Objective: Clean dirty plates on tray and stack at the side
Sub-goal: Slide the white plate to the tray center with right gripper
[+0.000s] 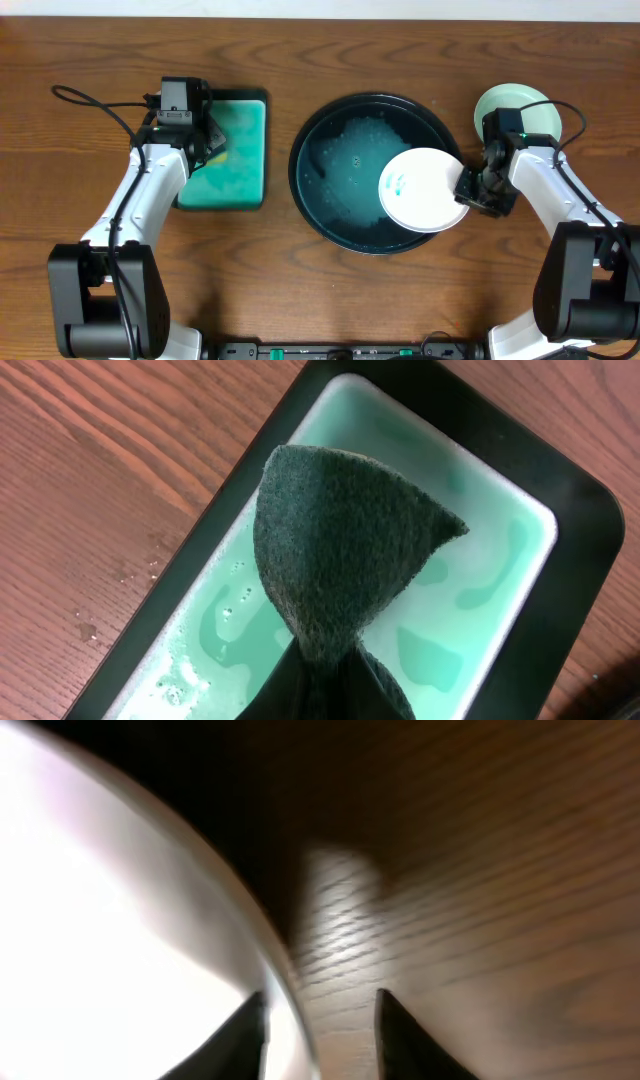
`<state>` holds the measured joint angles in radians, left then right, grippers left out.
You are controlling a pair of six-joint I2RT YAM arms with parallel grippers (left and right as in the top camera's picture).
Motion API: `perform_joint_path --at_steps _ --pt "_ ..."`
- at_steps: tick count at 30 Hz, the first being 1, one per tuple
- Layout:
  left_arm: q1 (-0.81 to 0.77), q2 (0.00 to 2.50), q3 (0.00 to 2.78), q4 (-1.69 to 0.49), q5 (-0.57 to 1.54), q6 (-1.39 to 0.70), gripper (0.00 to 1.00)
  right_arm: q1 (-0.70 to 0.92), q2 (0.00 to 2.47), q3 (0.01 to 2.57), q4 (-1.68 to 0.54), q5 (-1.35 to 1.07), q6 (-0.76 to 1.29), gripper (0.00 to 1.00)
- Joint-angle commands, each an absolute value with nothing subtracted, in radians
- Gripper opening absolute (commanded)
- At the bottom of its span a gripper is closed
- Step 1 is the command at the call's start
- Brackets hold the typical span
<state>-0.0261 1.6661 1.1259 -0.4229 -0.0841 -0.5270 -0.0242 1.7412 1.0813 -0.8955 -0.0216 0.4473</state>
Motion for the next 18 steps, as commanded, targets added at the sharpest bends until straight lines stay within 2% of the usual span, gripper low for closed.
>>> perform_joint_path --at_steps 1,4,10,18 --pt "-0.023 1.660 1.116 -0.423 -0.089 -0.537 0.07 -0.025 1.745 1.076 -0.893 -0.058 0.456 0.15" --pt "-0.023 1.660 1.116 -0.423 -0.089 -0.536 0.07 -0.025 1.745 1.077 -0.893 -0.059 0.456 0.01" --pt "-0.023 1.660 1.116 -0.421 -0.089 -0.536 0.07 -0.025 1.745 1.118 -0.903 -0.092 0.450 0.01" --pt "-0.023 1.660 1.116 -0.421 -0.089 -0.536 0.07 -0.014 1.745 1.225 -0.846 -0.267 0.306 0.01"
